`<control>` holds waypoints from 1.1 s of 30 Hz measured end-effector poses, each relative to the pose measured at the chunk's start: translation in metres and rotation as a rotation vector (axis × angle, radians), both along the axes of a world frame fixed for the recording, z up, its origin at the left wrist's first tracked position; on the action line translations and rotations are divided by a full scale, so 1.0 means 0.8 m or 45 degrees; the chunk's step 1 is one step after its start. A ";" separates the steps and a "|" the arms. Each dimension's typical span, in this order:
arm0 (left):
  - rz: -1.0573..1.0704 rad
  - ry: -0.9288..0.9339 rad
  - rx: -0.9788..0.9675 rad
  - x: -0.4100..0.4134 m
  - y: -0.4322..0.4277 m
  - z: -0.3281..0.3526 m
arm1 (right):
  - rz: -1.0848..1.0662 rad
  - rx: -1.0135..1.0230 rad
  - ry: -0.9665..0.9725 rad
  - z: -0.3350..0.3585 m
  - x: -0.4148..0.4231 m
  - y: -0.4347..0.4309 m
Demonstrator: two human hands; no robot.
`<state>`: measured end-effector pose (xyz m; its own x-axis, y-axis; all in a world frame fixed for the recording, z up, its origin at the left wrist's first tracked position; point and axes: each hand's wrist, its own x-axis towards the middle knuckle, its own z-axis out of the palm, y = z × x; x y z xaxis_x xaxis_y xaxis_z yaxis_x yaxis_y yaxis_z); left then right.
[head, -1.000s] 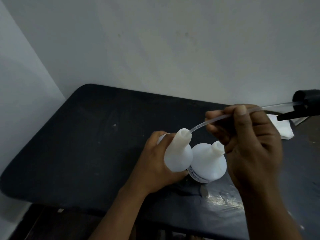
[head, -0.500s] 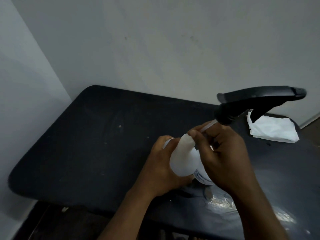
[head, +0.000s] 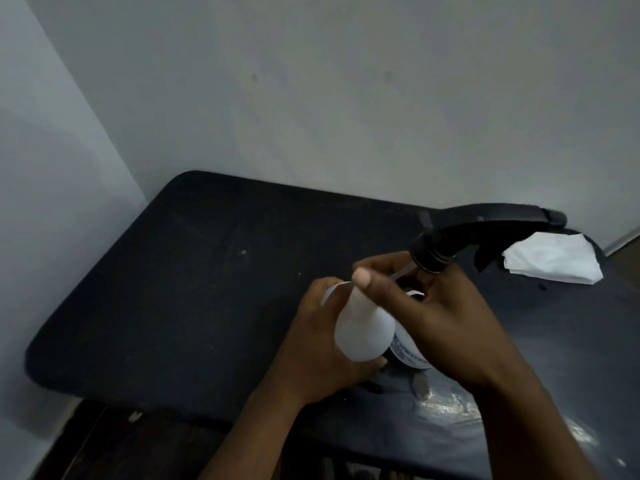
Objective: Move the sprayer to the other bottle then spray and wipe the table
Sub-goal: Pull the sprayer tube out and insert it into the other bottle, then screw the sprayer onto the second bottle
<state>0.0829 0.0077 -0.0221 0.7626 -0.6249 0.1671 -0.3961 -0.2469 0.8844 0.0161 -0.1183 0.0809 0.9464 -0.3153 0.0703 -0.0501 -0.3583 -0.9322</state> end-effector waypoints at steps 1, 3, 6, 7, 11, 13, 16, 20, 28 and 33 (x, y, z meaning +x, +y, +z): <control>0.001 0.007 -0.013 -0.001 0.002 0.000 | 0.030 0.077 -0.034 0.004 -0.002 0.001; 0.016 0.010 -0.017 -0.003 0.004 0.001 | 0.031 0.170 -0.083 0.007 -0.003 0.002; 0.034 -0.007 0.014 -0.005 0.006 0.002 | 0.026 0.184 -0.130 0.009 -0.003 0.002; 0.032 -0.013 0.017 -0.006 0.005 0.002 | 0.009 0.199 -0.137 0.010 -0.002 0.002; 0.019 -0.049 0.047 -0.009 0.002 0.003 | -0.099 0.177 -0.124 0.005 -0.001 -0.004; 0.030 -0.049 0.052 -0.011 -0.002 0.003 | -0.151 0.098 -0.082 0.001 -0.002 -0.005; 0.026 -0.006 0.020 -0.014 -0.006 0.004 | -0.141 -0.183 0.075 -0.006 -0.005 -0.002; 0.046 0.049 -0.046 -0.012 -0.004 0.005 | -0.007 -0.267 0.149 -0.012 -0.002 0.005; 0.060 -0.061 -0.029 -0.010 -0.003 0.009 | -0.040 0.090 -0.166 -0.020 0.009 0.004; 0.028 -0.038 -0.011 -0.010 -0.008 0.011 | 0.021 0.302 -0.233 -0.017 0.006 0.003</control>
<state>0.0748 0.0010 -0.0131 0.7708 -0.6065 0.1952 -0.4167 -0.2481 0.8745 0.0206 -0.1155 0.0673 0.9298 -0.3283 0.1663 0.1303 -0.1291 -0.9830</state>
